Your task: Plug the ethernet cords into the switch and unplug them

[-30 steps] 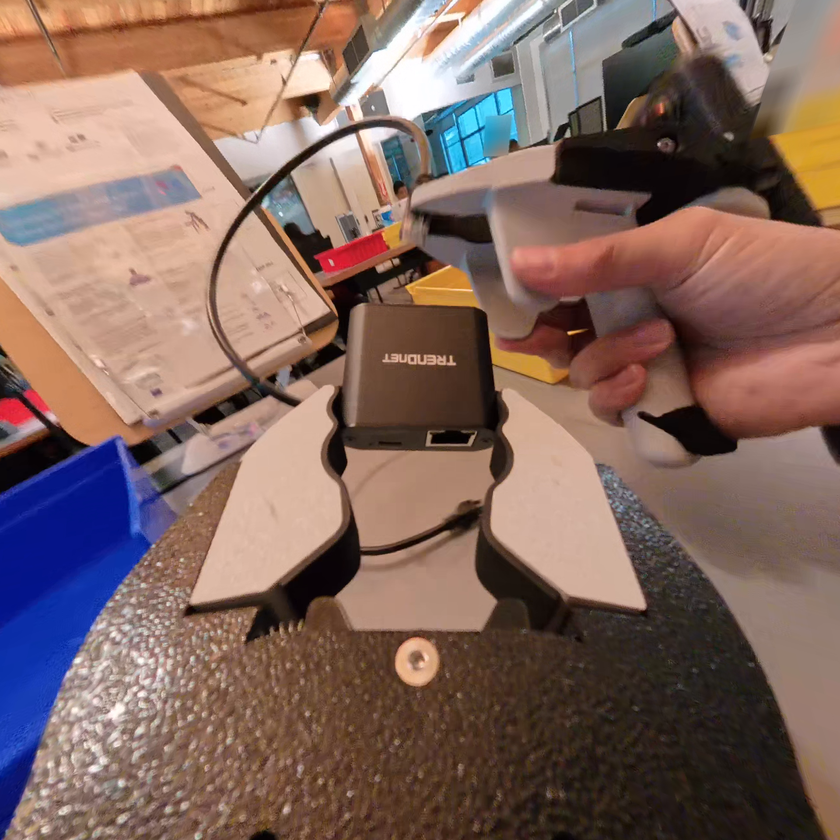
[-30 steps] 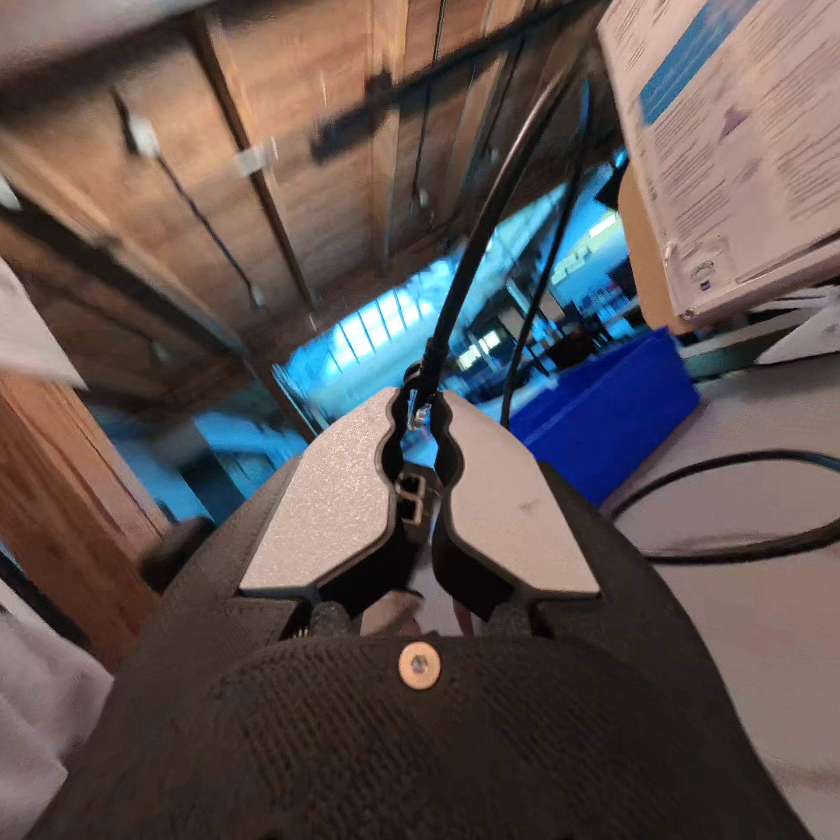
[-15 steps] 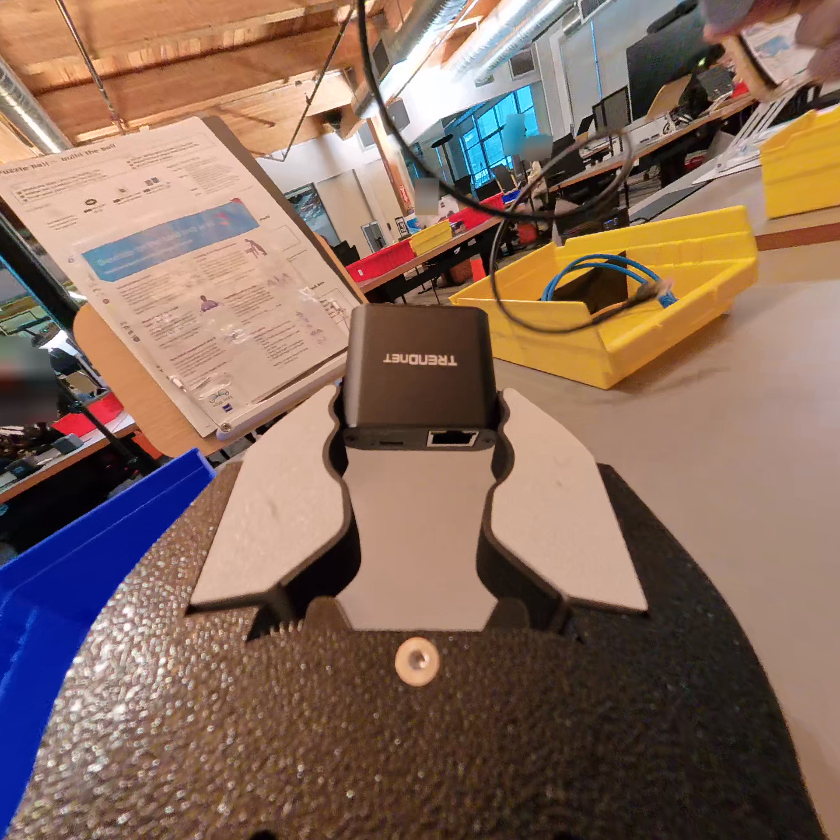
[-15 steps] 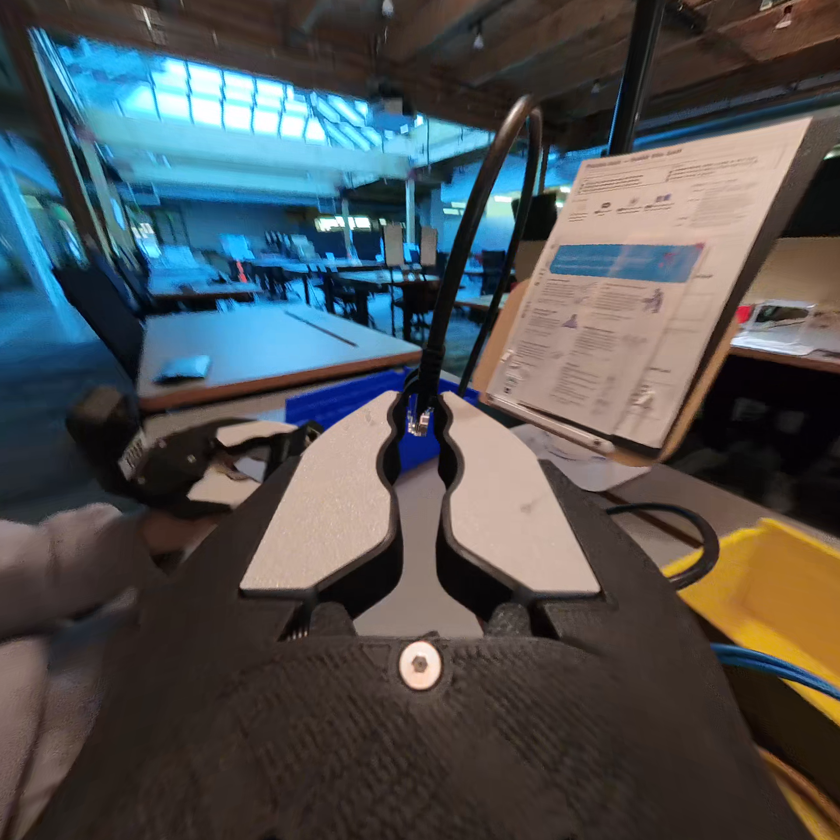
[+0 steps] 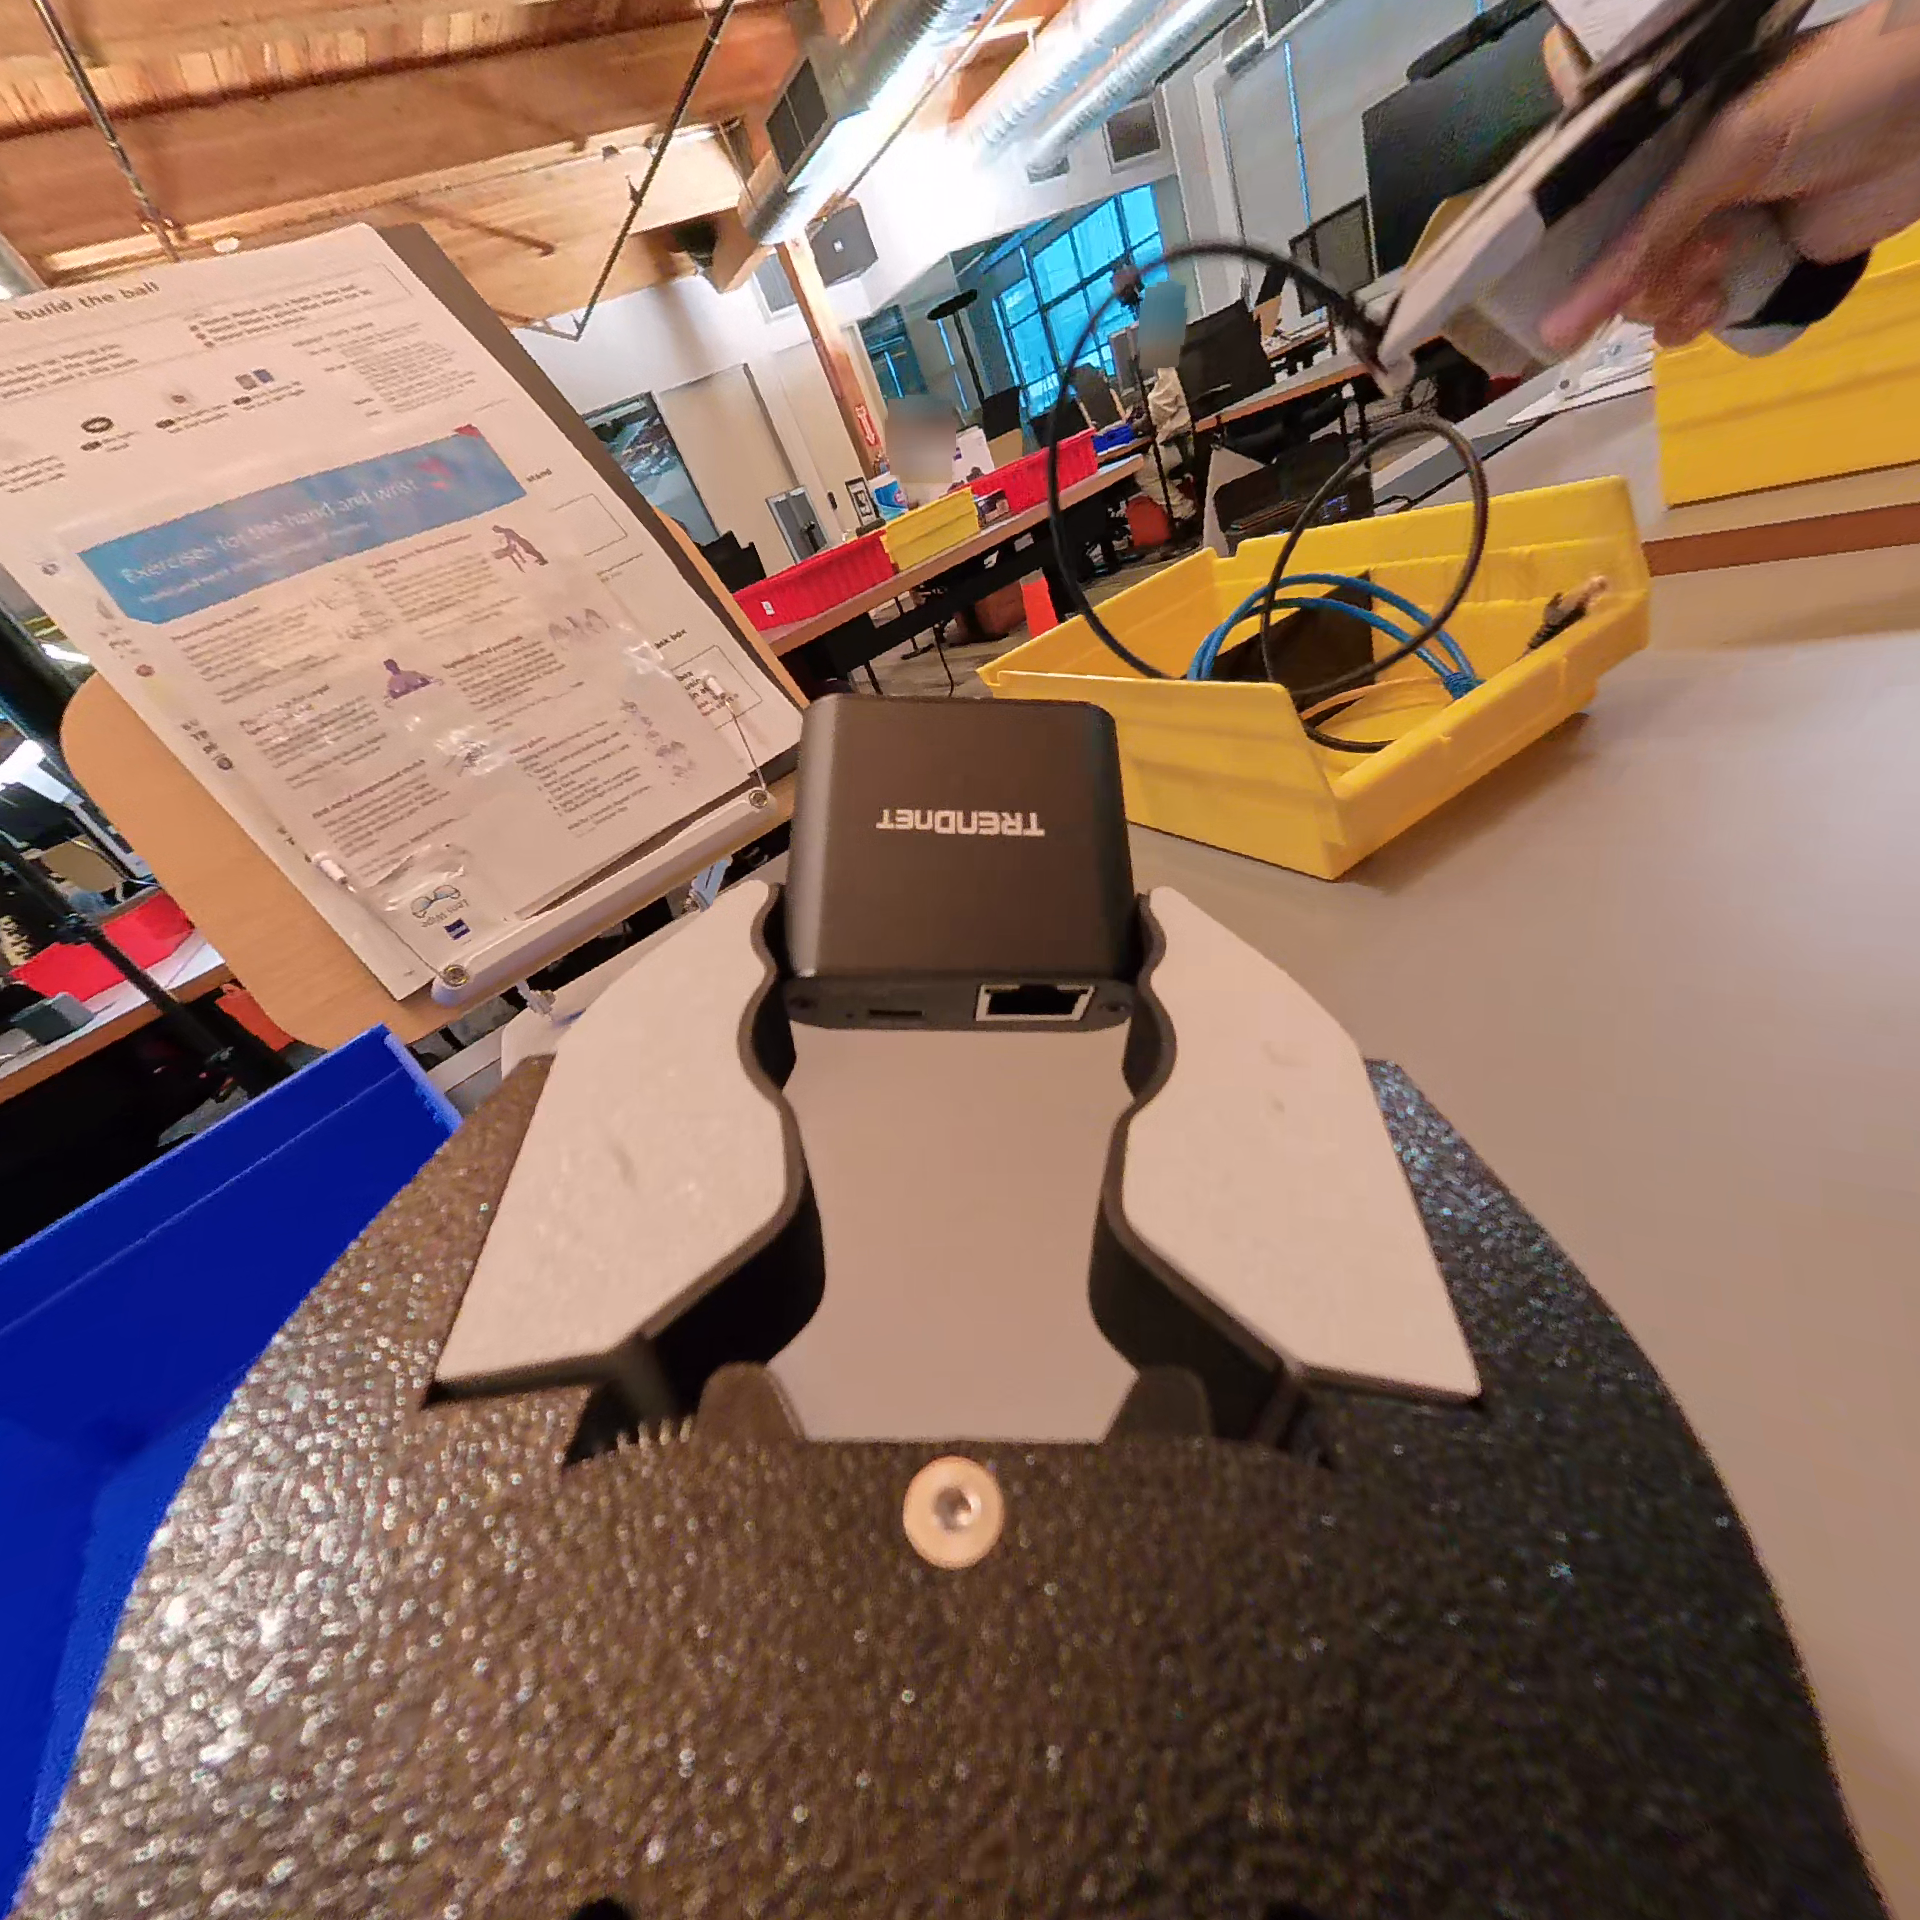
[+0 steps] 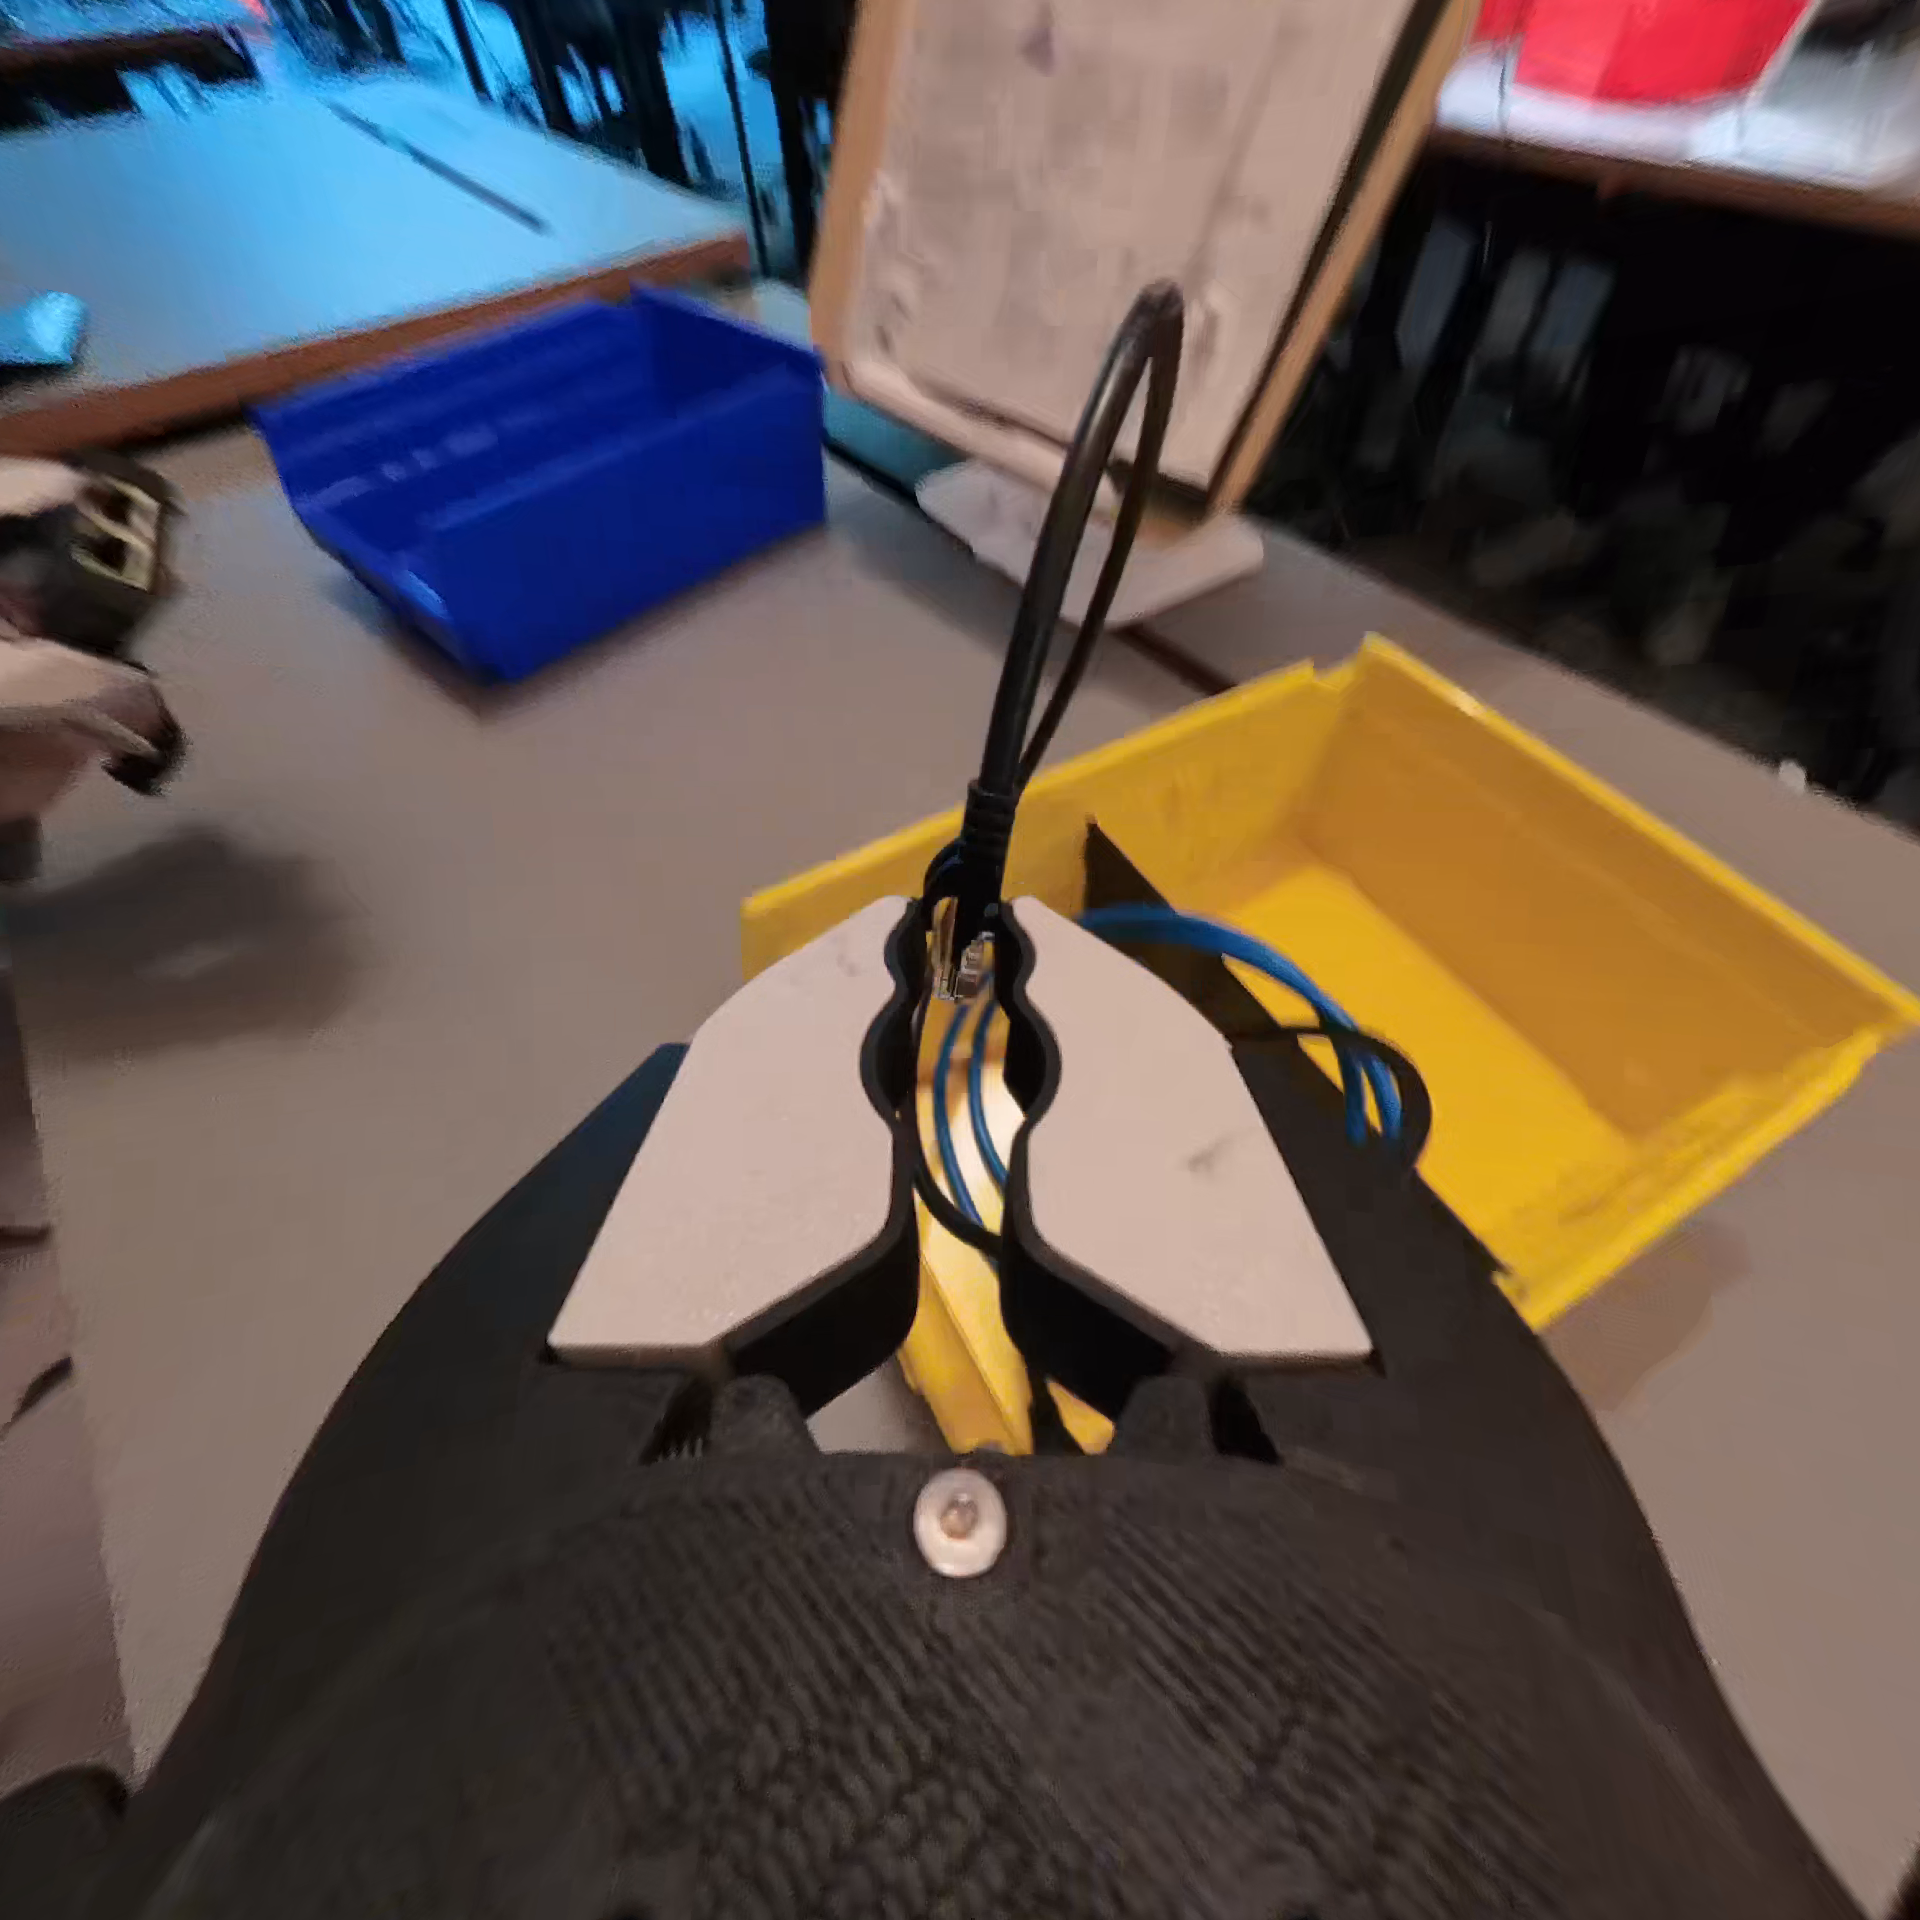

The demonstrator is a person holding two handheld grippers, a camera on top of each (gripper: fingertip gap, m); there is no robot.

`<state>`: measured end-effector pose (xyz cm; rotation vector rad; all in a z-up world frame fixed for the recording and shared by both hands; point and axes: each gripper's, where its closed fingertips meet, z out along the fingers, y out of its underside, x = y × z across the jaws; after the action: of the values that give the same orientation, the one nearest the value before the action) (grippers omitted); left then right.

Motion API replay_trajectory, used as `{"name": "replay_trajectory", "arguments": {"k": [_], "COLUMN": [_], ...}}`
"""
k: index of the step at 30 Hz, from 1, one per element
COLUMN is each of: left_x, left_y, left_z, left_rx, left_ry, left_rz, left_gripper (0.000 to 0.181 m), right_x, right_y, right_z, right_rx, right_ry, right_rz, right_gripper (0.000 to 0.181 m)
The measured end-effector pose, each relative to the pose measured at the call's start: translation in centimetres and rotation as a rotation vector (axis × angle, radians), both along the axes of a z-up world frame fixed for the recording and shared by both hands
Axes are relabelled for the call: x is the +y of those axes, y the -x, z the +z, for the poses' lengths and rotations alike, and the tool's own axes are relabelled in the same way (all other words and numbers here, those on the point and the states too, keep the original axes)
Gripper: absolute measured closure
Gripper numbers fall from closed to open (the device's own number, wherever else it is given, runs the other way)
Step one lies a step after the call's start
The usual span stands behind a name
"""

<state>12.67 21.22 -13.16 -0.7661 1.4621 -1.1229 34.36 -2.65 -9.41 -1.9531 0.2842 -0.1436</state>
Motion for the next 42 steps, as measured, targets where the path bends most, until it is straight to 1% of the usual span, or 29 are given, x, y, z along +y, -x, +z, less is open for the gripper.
{"name": "replay_trajectory", "arguments": {"k": [1,3,5,7,9,11,12,13,14,16,17,18,19,21,23,25,26,28,30,33,35,36,39,42], "left_x": [0.1,0.1,0.1,0.0,-0.1,-0.4,-0.5,-0.6,-0.7,-0.8,-0.9,-1.0,-1.3,-2.5,-3.6,-5.0,-5.5,-6.4,-7.0,-7.4,-7.2,-7.1,-6.9,-6.8], "left_y": [0.0,0.0,-0.1,-0.2,-0.3,-0.5,-0.5,-0.6,-0.6,-0.6,-0.6,-0.6,-0.5,0.0,0.8,1.9,2.5,3.4,4.2,4.8,4.7,4.7,4.5,4.2], "left_z": [0.0,-0.1,-0.3,-0.6,-1.0,-1.5,-1.8,-2.0,-2.2,-2.5,-2.7,-2.8,-2.9,-3.3,-3.6,-3.7,-3.8,-4.1,-4.2,-3.7,-3.4,-3.3,-3.4,-3.1], "left_rx": [-0.003,0.01,0.012,0.025,0.04,0.061,0.072,0.085,0.097,0.118,0.131,0.143,0.157,0.202,0.228,0.251,0.267,0.306,0.324,0.315,0.305,0.3,0.297,0.245], "left_ry": [-0.001,0.001,0.003,0.011,0.019,0.028,0.03,0.027,0.02,0.01,0.008,0.01,0.018,0.041,0.067,0.086,0.085,0.068,0.042,0.031,0.033,0.039,0.021,0.025], "left_rz": [0.003,-0.005,-0.005,-0.013,-0.02,-0.038,-0.043,-0.048,-0.056,-0.072,-0.088,-0.112,-0.148,-0.266,-0.386,-0.519,-0.575,-0.648,-0.697,-0.725,-0.715,-0.716,-0.698,-0.67], "left_gripper": [0.12,0.12,0.12,0.12,0.12,0.12,0.12,0.12,0.12,0.12,0.12,0.12,0.12,0.12,0.12,0.12,0.12,0.12,0.12,0.12,0.12,0.12,0.12,0.12], "right_x": [-0.4,-1.4,-2.5,-3.2,-4.0,-5.4,-5.9,-6.2,-6.1,-5.7,-5.3,-4.2,-2.2,2.3,6.5,10.1,11.7,14.5,16.6,18.1,18.3,18.3,18.4,18.4], "right_y": [-0.6,-2.0,-3.6,-4.2,-4.2,-4.9,-5.0,-5.3,-5.6,-5.4,-5.0,-3.9,-1.6,4.5,11.4,17.5,20.0,24.0,25.9,27.1,27.6,27.6,27.4,27.1], "right_z": [-1.1,-3.3,-5.3,-7.3,-9.7,-11.8,-12.2,-11.9,-11.2,-8.9,-7.5,-6.2,-5.0,-3.1,-2.6,-2.9,-3.2,-3.9,-4.9,-5.7,-5.4,-5.2,-5.5,-5.4], "right_rx": [0.027,0.081,0.045,0.06,0.049,0.007,-0.004,-0.026,-0.061,-0.111,-0.136,-0.165,-0.192,-0.243,-0.292,-0.354,-0.376,-0.373,-0.364,-0.328,-0.323,-0.329,-0.339,-0.354], "right_ry": [0.044,0.164,0.316,0.46,0.646,0.84,0.9,0.922,0.904,0.81,0.752,0.67,0.567,0.353,0.214,0.117,0.07,0.0,-0.015,-0.036,-0.079,-0.101,-0.067,-0.031], "right_rz": [-0.01,-0.081,-0.181,-0.217,-0.205,-0.24,-0.241,-0.259,-0.286,-0.312,-0.31,-0.257,-0.136,0.118,0.356,0.522,0.583,0.672,0.714,0.756,0.78,0.783,0.776,0.78], "right_gripper": [0.169,0.169,0.168,0.165,0.155,0.145,0.142,0.132,0.121,0.105,0.102,0.1,0.097,0.092,0.092,0.094,0.097,0.101,0.099,0.102,0.116,0.12,0.12,0.12]}}
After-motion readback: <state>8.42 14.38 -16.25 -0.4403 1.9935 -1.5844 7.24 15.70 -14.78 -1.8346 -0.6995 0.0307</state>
